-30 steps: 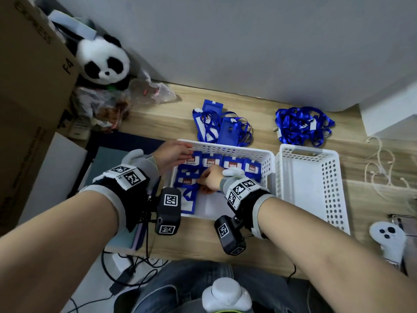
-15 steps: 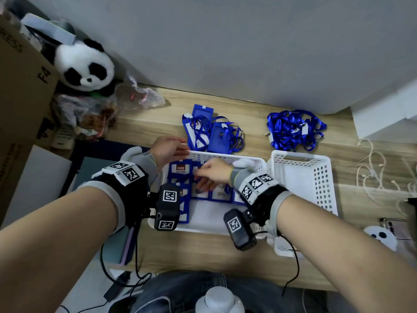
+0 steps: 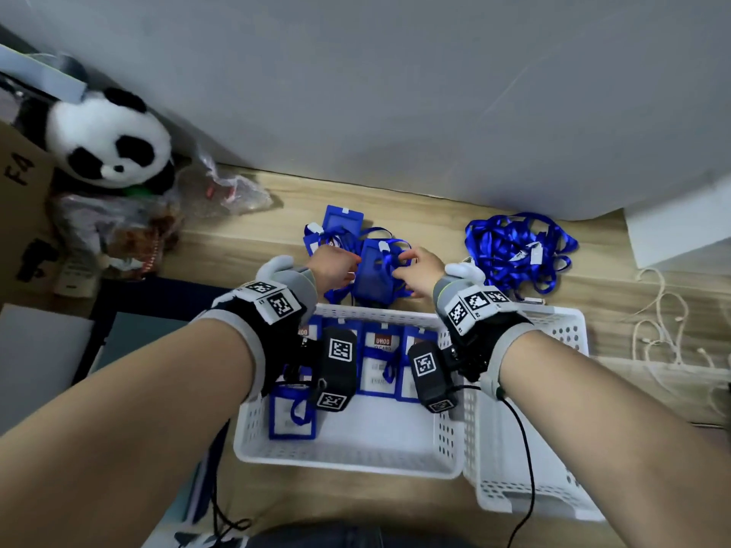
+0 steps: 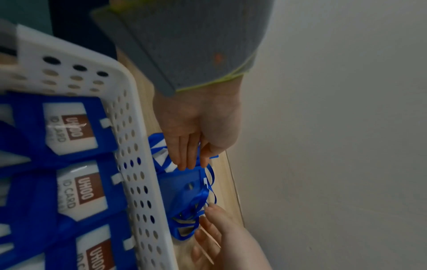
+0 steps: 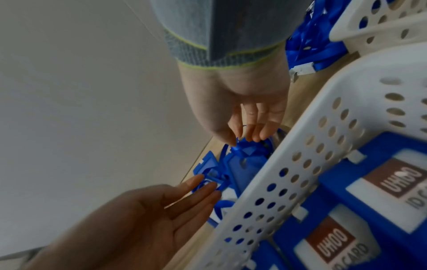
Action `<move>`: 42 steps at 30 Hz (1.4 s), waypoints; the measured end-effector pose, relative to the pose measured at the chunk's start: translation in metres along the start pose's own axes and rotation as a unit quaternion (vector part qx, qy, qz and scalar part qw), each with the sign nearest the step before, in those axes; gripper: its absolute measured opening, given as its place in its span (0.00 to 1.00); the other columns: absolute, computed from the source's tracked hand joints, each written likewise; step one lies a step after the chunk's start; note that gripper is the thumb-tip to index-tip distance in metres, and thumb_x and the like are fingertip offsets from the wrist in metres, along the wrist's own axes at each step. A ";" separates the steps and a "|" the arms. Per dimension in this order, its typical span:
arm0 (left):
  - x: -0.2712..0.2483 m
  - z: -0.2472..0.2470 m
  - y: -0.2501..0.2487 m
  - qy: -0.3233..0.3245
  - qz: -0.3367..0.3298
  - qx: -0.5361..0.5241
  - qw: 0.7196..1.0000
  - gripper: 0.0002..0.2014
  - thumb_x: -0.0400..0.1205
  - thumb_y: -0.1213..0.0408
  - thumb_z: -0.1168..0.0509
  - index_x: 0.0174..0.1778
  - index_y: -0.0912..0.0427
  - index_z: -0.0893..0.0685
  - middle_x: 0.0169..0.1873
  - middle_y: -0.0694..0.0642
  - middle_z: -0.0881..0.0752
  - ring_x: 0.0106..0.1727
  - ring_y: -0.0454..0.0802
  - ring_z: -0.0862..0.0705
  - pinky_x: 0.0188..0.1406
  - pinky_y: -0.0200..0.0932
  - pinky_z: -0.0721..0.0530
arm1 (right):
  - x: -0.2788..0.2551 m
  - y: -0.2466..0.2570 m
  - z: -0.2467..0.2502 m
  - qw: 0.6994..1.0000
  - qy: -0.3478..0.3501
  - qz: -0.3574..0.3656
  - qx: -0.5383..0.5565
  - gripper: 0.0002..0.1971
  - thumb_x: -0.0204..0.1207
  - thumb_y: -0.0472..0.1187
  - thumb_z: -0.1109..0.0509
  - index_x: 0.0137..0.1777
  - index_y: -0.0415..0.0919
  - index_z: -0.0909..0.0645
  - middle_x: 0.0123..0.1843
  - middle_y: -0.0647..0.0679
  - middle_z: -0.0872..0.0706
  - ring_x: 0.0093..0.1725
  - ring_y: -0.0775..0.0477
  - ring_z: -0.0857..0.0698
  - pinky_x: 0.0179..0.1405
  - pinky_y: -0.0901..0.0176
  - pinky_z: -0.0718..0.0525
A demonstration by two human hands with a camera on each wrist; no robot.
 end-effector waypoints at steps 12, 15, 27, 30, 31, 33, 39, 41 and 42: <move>0.035 -0.003 0.012 -0.033 0.030 0.078 0.996 0.12 0.79 0.75 0.40 0.57 0.63 0.19 0.46 0.62 0.21 0.48 0.57 0.23 0.42 0.46 0.19 | 0.008 0.007 -0.009 0.989 0.112 0.000 0.093 0.13 0.77 0.35 0.34 0.31 0.43 0.29 0.28 0.48 0.25 0.28 0.52 0.25 0.24 0.66 0.26; 0.033 -0.001 0.017 -0.037 0.016 0.097 0.994 0.18 0.78 0.72 0.33 0.66 0.64 0.22 0.47 0.64 0.20 0.47 0.55 0.23 0.35 0.42 0.22 | -0.005 0.015 0.000 0.980 0.125 0.031 0.150 0.16 0.78 0.36 0.36 0.28 0.43 0.29 0.23 0.51 0.25 0.23 0.53 0.23 0.22 0.67 0.25; -0.010 0.014 0.000 -0.072 -0.141 0.071 0.985 0.16 0.79 0.55 0.32 0.56 0.64 0.18 0.47 0.59 0.14 0.45 0.53 0.14 0.50 0.48 0.14 | -0.054 0.035 0.044 0.959 -0.100 0.192 0.181 0.19 0.80 0.42 0.36 0.26 0.39 0.28 0.28 0.48 0.30 0.31 0.53 0.33 0.31 0.63 0.33; -0.019 0.028 -0.001 -0.098 -0.137 0.086 0.982 0.12 0.75 0.58 0.27 0.45 0.61 0.19 0.42 0.58 0.17 0.42 0.53 0.16 0.44 0.50 0.13 | -0.057 0.028 0.051 0.954 -0.130 0.205 0.178 0.21 0.82 0.45 0.39 0.26 0.41 0.27 0.26 0.52 0.23 0.31 0.51 0.26 0.37 0.66 0.26; -0.021 0.031 -0.001 -0.099 -0.125 0.077 0.984 0.10 0.74 0.62 0.26 0.41 0.60 0.20 0.42 0.60 0.18 0.40 0.53 0.17 0.37 0.47 0.12 | -0.055 0.025 0.052 0.952 -0.137 0.201 0.186 0.22 0.82 0.45 0.39 0.25 0.42 0.27 0.24 0.52 0.24 0.31 0.50 0.26 0.39 0.61 0.26; -0.026 0.037 0.001 -0.093 -0.113 0.029 0.989 0.10 0.74 0.70 0.26 0.35 0.59 0.23 0.42 0.62 0.21 0.34 0.51 0.20 0.24 0.39 0.14 | -0.057 0.023 0.054 0.950 -0.147 0.186 0.201 0.21 0.82 0.47 0.39 0.25 0.45 0.26 0.17 0.56 0.28 0.26 0.49 0.29 0.36 0.56 0.27; -0.053 0.033 -0.011 -0.061 -0.188 -0.058 0.978 0.03 0.82 0.66 0.34 0.43 0.56 0.21 0.36 0.57 0.19 0.29 0.47 0.19 0.22 0.37 0.19 | -0.079 0.010 0.045 0.983 -0.102 0.151 -0.009 0.15 0.82 0.39 0.42 0.34 0.45 0.22 0.24 0.50 0.28 0.28 0.46 0.31 0.21 0.62 0.36; -0.062 0.025 -0.015 -0.033 -0.209 -0.074 0.975 0.02 0.83 0.67 0.37 0.45 0.57 0.22 0.36 0.57 0.18 0.24 0.49 0.15 0.16 0.35 0.22 | -0.087 0.004 0.035 0.986 -0.050 0.140 -0.075 0.15 0.83 0.40 0.43 0.38 0.43 0.19 0.31 0.46 0.23 0.32 0.43 0.27 0.24 0.63 0.33; -0.068 0.020 -0.017 -0.019 -0.214 -0.077 0.974 0.00 0.84 0.67 0.39 0.48 0.59 0.24 0.37 0.57 0.18 0.20 0.49 0.14 0.12 0.32 0.26 | -0.090 0.003 0.029 0.986 -0.024 0.140 -0.085 0.15 0.84 0.41 0.44 0.39 0.43 0.20 0.32 0.46 0.22 0.32 0.44 0.26 0.25 0.62 0.32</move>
Point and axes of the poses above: each hand's wrist, its own x-axis towards the middle knuckle, its own z-axis out of the back of the hand, y = z × x, the point moved 2 cm from there along x, towards the middle knuckle
